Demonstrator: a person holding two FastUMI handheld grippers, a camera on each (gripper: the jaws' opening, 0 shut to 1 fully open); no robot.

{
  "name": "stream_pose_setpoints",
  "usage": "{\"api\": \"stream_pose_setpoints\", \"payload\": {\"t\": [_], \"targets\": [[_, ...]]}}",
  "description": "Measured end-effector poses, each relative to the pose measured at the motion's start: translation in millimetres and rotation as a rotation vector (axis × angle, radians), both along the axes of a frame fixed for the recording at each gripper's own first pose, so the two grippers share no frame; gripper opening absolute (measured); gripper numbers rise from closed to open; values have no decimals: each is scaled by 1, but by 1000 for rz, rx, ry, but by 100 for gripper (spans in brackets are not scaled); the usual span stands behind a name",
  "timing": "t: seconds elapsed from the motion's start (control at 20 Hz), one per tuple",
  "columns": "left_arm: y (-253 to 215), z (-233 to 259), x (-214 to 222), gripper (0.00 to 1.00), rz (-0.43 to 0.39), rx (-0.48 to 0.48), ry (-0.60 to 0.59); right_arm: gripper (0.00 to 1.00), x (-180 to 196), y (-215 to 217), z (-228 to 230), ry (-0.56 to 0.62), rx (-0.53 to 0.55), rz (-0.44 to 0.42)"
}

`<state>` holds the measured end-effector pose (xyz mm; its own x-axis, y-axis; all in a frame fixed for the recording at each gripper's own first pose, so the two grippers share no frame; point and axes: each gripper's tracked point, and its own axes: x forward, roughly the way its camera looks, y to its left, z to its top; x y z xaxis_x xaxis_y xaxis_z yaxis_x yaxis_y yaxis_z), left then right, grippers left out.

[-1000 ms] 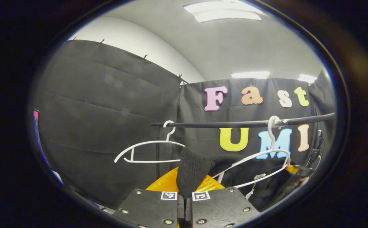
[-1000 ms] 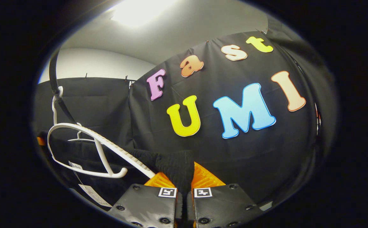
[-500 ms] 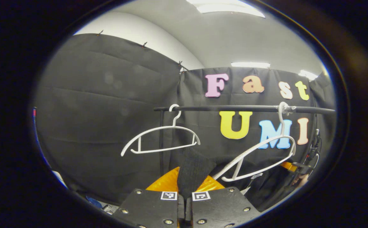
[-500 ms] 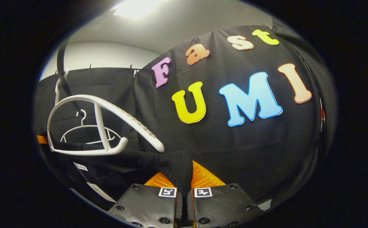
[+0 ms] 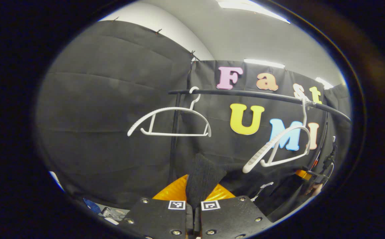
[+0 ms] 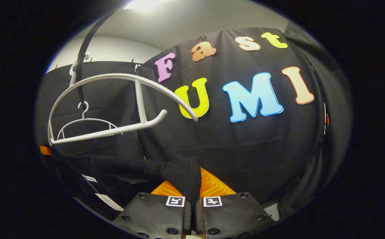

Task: Grasp the clothes on the hanger with both hands and then place them into the laundry hamper below.

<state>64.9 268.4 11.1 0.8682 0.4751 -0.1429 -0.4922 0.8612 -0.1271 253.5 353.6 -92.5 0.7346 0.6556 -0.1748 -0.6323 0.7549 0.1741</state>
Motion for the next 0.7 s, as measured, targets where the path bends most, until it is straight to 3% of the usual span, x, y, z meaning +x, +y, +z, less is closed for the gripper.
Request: {"api": "stream_pose_setpoints", "payload": {"t": [0.2,0.35,0.4,0.45,0.7], "targets": [[15,-25,1,2,-78,-59,15,6,-28,-17,-16,28,-85,-76],[25,-53,-4,2,-167,-45,52,6,-56,-35,-21,16,-154,-138],[23,-65,-8,5,-202,-45,70,2,-67,-40,-24,24,-175,-160],[21,-77,-12,2,-243,-54,83,6,-78,-46,-30,44,-196,-178],[-5,-138,-6,2,-404,-76,158,7,-131,-71,-54,131,-242,-252]]}}
